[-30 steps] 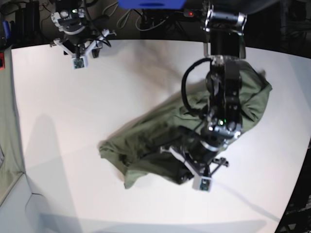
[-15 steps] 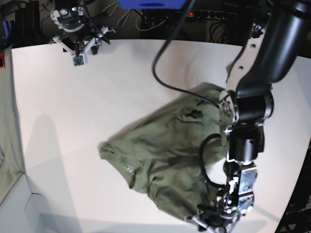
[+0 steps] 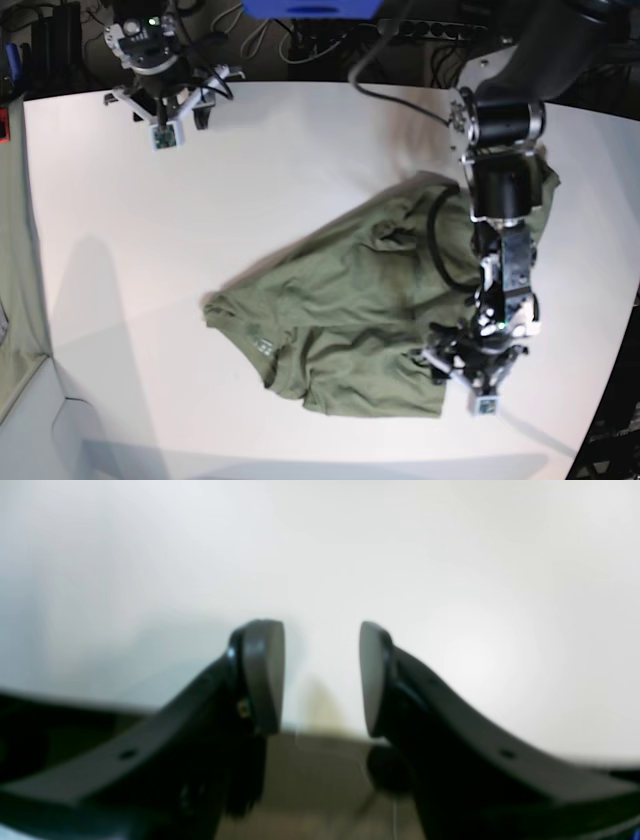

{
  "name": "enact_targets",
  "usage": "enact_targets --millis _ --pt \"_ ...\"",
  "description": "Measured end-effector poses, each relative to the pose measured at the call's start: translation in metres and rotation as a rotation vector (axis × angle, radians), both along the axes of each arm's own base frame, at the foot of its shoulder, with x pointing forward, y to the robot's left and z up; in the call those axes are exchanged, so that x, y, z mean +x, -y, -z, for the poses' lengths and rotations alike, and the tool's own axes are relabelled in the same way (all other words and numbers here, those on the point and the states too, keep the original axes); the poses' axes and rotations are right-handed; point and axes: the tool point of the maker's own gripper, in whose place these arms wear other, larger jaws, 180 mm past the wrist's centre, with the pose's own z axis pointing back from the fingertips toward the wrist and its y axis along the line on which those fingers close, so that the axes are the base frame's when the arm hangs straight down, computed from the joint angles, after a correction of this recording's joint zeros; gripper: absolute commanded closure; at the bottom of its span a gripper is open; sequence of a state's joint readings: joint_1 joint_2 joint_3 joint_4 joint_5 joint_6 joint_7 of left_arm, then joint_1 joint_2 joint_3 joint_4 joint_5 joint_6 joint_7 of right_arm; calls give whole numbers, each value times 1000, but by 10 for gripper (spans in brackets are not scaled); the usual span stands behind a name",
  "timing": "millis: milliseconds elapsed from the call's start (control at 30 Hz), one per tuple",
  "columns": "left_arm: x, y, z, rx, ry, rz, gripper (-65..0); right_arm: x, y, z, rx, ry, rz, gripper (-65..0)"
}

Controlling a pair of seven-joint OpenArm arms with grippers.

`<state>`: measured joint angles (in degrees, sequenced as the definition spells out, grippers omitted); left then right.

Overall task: Layout the t-shirt on the table in an organized manner, then fold the t-shirt properly
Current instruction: 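Grasp the shirt edge with the right gripper and pull it toward the right arm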

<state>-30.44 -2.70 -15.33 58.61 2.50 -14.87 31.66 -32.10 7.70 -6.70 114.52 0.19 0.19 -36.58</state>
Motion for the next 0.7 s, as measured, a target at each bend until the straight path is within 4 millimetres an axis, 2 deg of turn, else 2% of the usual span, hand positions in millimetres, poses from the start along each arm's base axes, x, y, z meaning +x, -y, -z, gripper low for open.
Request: enact_targets --millis 133,167,267,333,400,467,567,700 --pt "-43 -36 4 23 18 -78 -298 40 -18 -21 24 103 -41 -258" --pt "-58 -46 11 31 -9 -95 -314 48 -22 -27 29 127 -51 -259" --pt "-102 -87 22 53 -90 -208 -417 68 -43 -40 47 177 -110 -260" --pt "-125 -108 13 66 -90 -271 -470 81 -63 -53 70 225 -161 -261" --pt "-148 -125 5 96 -89 -318 -497 89 -83 -64 94 262 -209 -276" --pt "-174 -138 9 125 -127 -354 -507 91 -102 -70 111 280 -261 -298" --pt "-219 -148 18 171 -192 -385 -505 91 -128 -61 134 258 -322 -327" --pt "-257 -153 19 216 -224 -398 -505 96 -157 -56 142 247 -391 -332"
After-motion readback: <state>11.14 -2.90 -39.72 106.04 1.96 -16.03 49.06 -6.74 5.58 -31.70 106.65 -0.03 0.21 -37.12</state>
